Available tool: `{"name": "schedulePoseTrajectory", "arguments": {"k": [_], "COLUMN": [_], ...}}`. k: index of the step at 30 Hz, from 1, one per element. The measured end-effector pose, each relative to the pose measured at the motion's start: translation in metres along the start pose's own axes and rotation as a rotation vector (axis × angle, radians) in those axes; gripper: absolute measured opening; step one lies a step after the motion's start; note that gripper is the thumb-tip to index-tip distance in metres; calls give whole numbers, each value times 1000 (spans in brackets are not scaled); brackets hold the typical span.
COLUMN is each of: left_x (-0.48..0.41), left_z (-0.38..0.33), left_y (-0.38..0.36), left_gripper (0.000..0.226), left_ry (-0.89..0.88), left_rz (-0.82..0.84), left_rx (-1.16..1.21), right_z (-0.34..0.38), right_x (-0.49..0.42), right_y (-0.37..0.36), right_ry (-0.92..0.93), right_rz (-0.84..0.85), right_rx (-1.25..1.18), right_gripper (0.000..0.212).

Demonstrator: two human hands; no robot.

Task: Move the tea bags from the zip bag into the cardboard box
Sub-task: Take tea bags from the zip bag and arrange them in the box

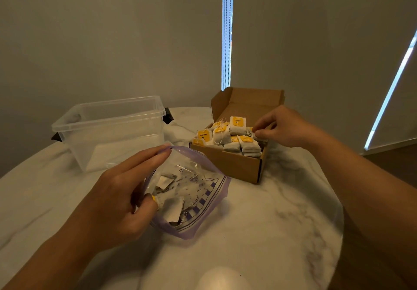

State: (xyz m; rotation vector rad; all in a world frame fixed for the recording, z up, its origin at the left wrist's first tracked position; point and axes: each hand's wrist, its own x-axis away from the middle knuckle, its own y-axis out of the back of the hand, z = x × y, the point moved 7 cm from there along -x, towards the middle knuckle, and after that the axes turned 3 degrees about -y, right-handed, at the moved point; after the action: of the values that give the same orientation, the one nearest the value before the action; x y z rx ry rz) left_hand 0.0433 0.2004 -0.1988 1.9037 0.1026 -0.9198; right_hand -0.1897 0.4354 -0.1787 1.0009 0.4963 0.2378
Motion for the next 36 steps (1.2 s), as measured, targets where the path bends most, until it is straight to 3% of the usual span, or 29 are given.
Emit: {"name": "schedulePoseTrajectory", "arguments": {"k": [9,13,18,22,27,31,36], "left_x": [1,0,1,1,0,0,0], "left_z": [0,2,2,2,-1,0,1], "left_y": [-1,-2,0,1,-1,-1,-1], "left_gripper": [66,67,69,69,69,69,69], "left_ry": [13,22,23,27,12,11,15], "left_rz": [13,25,22,23,29,28,23], "left_rx": [-13,-1,-6,0,13,10,12], "right_z": [1,10,58,111,159,177,182], "right_x": [-4,6,60,116,126,116,112], "right_y": [-12,7,31,2,-78,-111,-126], "right_ry": [-61,-47,122,388,645,745,760], "right_rz": [-36,-168,-292,-82,204,289,289], "right_rx": [142,184,-53,-238,-65,79,62], "right_gripper": [18,20,11,14,32,29,18]}}
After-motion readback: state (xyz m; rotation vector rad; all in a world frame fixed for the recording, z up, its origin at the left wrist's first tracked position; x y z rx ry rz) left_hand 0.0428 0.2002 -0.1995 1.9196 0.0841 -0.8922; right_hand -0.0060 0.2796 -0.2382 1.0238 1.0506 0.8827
